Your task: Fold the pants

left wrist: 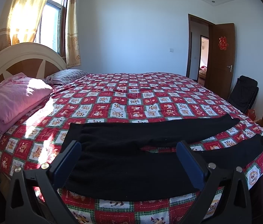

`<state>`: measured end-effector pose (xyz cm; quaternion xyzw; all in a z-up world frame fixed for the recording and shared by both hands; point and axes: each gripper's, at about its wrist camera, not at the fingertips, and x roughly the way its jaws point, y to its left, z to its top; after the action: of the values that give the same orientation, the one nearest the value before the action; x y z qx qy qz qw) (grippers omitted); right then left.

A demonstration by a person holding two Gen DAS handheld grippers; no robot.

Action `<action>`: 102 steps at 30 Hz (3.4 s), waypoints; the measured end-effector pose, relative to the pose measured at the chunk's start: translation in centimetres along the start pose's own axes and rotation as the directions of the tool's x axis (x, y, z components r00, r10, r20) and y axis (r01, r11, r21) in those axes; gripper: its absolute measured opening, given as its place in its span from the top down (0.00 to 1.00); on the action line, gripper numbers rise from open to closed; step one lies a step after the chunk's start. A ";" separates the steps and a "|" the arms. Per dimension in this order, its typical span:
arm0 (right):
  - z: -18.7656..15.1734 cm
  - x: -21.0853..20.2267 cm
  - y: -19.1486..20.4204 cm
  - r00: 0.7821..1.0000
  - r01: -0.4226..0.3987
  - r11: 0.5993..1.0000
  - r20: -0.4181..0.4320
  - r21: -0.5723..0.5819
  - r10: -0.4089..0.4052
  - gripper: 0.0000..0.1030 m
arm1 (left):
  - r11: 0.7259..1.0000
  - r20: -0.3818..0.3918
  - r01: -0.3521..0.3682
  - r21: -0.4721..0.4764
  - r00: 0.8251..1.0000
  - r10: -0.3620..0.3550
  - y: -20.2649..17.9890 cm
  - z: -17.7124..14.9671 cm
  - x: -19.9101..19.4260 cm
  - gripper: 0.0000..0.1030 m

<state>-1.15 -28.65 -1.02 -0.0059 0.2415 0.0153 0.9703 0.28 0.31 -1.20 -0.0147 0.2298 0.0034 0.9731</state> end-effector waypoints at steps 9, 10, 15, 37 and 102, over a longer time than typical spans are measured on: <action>-0.1 0.2 0.1 1.000 0.002 1.000 -0.006 -0.003 -0.002 0.01 | 1.000 -0.001 0.002 -0.002 1.000 -0.002 -0.1 0.0 0.0 0.00; -0.1 0.2 0.1 1.000 0.003 1.000 -0.006 -0.003 -0.003 0.01 | 1.000 -0.001 0.001 0.000 1.000 -0.001 -0.1 0.0 0.0 0.00; -0.1 0.2 0.1 1.000 0.002 1.000 -0.006 -0.003 -0.002 0.01 | 1.000 -0.003 0.001 0.001 1.000 -0.001 -0.2 0.0 0.0 0.00; -0.3 0.8 0.1 1.000 0.009 1.000 -0.022 -0.007 -0.009 0.01 | 1.000 -0.019 0.004 -0.007 1.000 -0.005 -0.7 -0.5 0.4 0.00; 3.9 20.2 -18.1 0.950 0.206 0.969 -0.265 0.136 -0.165 0.57 | 0.976 -0.398 -0.006 -0.218 0.913 -0.084 19.9 0.7 30.1 0.61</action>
<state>19.10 -46.08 -6.95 0.0482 0.3616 -0.0968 0.9260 27.25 20.23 -14.54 -0.1246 0.4242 0.0056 0.8969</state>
